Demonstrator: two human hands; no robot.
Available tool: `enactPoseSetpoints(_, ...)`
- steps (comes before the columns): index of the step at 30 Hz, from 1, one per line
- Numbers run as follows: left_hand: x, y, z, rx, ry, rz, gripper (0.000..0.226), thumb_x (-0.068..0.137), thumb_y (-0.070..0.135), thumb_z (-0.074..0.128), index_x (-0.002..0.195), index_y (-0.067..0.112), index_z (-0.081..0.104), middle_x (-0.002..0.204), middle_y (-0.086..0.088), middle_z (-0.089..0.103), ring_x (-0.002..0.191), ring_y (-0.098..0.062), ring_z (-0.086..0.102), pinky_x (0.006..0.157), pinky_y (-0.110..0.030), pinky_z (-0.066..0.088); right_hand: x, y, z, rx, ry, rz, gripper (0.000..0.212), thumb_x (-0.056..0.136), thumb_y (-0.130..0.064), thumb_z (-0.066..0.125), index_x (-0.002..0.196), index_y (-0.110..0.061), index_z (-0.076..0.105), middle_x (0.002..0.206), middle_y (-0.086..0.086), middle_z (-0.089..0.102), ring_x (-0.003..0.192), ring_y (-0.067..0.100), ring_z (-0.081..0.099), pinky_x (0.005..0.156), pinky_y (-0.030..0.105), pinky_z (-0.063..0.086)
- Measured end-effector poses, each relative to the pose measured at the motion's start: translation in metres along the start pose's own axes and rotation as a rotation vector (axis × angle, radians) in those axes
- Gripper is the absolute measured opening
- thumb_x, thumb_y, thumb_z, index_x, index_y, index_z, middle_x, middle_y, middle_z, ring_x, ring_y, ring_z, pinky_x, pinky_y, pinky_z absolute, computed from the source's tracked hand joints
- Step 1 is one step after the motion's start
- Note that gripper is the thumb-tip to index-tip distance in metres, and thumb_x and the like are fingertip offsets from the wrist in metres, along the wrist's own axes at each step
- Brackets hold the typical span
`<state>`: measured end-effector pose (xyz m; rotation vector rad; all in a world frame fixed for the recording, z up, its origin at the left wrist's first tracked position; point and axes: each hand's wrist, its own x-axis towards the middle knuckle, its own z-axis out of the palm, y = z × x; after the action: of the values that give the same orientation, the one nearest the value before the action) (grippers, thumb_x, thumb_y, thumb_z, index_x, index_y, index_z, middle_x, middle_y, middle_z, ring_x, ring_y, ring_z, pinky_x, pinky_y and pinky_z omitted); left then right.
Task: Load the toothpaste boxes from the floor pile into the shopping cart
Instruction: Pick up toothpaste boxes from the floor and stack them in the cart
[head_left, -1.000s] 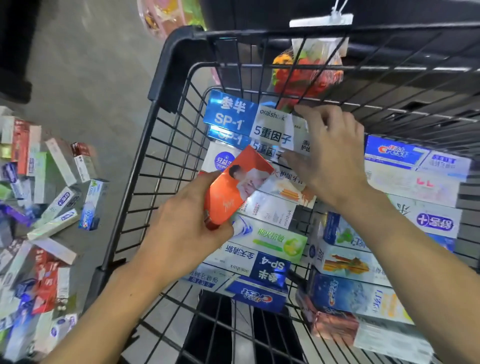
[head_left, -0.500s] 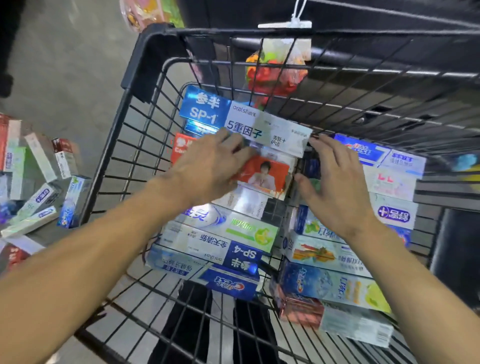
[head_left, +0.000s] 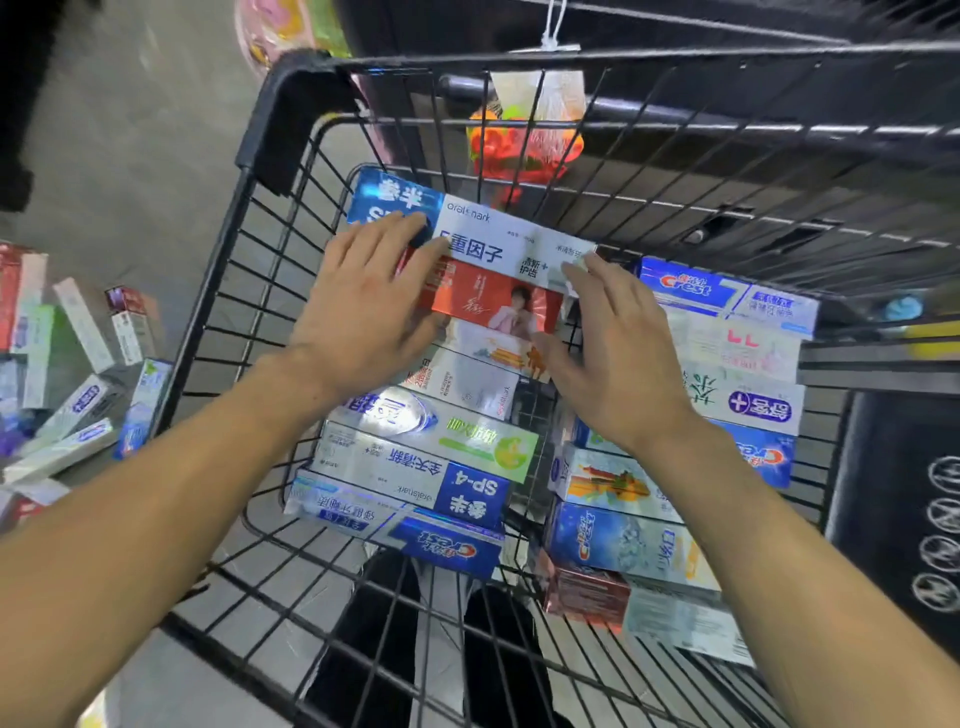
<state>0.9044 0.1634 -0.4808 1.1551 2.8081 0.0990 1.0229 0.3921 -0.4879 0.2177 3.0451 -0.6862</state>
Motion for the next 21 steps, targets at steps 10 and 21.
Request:
enactPoseSetpoints(10, -0.07, -0.001, -0.118, 0.077, 0.052, -0.098, 0.068, 0.1, 0.053, 0.036, 0.156, 0.013, 0.034, 0.16, -0.011, 0.037, 0.151, -0.03, 0.027, 0.124, -0.054, 0.015, -0.01, -0.062, -0.091, -0.05, 0.019, -0.098, 0.072, 0.096, -0.059, 0.044, 0.146, -0.008, 0.047, 0.154, 0.016, 0.044, 0.143, 0.037, 0.038, 0.117, 0.056, 0.031)
enactPoseSetpoints(21, -0.225, -0.037, -0.24, 0.093, 0.004, -0.385, 0.075, 0.096, 0.058, 0.026, 0.155, 0.013, 0.036, 0.159, -0.011, 0.04, 0.149, -0.032, 0.033, 0.121, -0.054, 0.022, -0.019, -0.234, -0.161, -0.176, -0.08, -0.461, 0.078, 0.091, -0.064, 0.037, 0.142, -0.008, 0.053, 0.149, 0.017, 0.05, 0.139, 0.038, 0.043, 0.113, 0.056, 0.035)
